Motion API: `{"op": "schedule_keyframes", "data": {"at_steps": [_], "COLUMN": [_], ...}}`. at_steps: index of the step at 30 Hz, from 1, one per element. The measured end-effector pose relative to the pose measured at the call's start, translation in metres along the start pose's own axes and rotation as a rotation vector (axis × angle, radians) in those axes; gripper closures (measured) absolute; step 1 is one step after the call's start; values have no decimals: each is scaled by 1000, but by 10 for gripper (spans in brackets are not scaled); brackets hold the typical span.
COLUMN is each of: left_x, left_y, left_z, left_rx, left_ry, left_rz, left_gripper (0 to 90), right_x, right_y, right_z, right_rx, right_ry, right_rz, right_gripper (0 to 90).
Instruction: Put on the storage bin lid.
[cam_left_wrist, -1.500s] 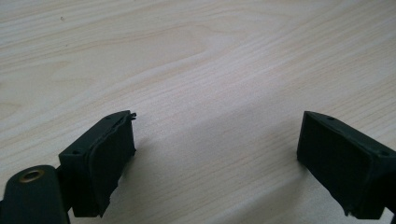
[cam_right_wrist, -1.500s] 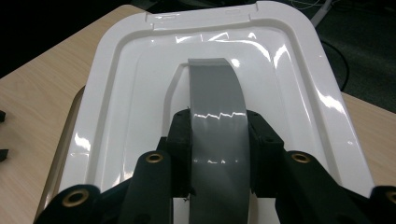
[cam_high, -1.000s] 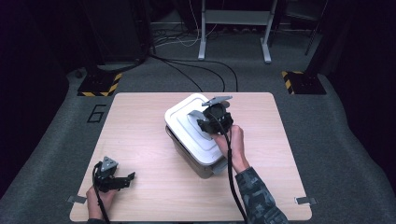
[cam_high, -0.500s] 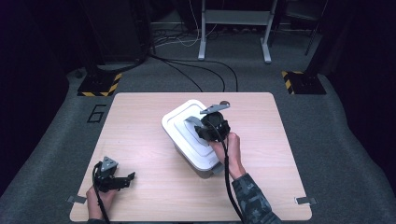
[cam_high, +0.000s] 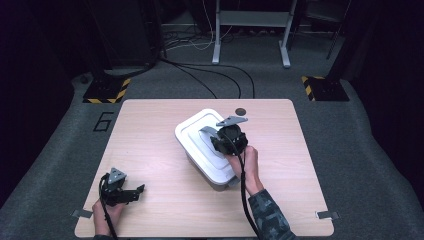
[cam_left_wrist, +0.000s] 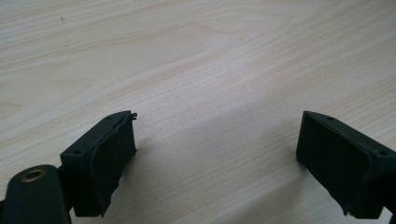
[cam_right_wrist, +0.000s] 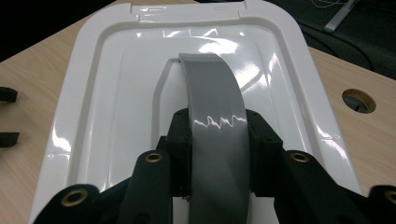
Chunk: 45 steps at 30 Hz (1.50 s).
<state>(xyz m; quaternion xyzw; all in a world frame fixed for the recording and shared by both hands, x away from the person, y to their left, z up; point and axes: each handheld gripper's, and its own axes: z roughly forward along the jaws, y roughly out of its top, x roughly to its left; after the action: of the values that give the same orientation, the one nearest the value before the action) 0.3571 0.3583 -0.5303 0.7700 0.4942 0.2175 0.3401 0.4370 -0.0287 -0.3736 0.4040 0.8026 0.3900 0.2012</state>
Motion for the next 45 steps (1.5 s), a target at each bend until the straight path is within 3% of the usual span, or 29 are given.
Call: {"op": "schedule_keyframes", "data": {"at_steps": [6, 8, 10, 11, 13, 16, 19, 22, 25, 34, 39, 45], "left_x": [0, -1, 0, 0, 0, 1, 0, 0, 0, 0, 0, 0], "left_y": [0, 0, 0, 0, 0, 0, 0, 0, 0, 0, 0, 0], "left_z": [0, 1, 0, 0, 0, 0, 0, 0, 0, 0, 0, 0], "left_rx": [-8, -11, -4, -5, 2, 5, -2, -2, -2, -3, -2, -3], "left_ry": [4, 3, 3, 4, 3, 2, 3, 3, 3, 4, 3, 3], "left_rz": [0, -6, 4, 4, 10, 14, 7, 8, 7, 6, 3, 1], "left_gripper": [115, 115, 115, 115, 116, 117, 117, 117, 118, 119, 122, 123], "right_x": [0, -2, -3, -4, -4, -6, -5, -5, -6, -9, -11, -17], "right_y": [0, 1, 1, 1, 4, 6, 5, 5, 6, 6, 7, 0], "right_z": [0, 2, 3, 2, 1, -2, -4, -5, -5, -11, -21, -33], "right_rx": [2, 26, 20, 13, 12, 3, 1, 2, -5, -21, -37, -31], "right_ry": [6, 21, 25, 26, 14, 8, 3, 6, 5, 6, 22, 37], "right_rz": [6, 16, 26, 8, 34, 20, 23, 29, 18, 34, 43, 31], "right_gripper": [663, 619, 591, 546, 507, 444, 419, 461, 390, 293, 182, 141]}}
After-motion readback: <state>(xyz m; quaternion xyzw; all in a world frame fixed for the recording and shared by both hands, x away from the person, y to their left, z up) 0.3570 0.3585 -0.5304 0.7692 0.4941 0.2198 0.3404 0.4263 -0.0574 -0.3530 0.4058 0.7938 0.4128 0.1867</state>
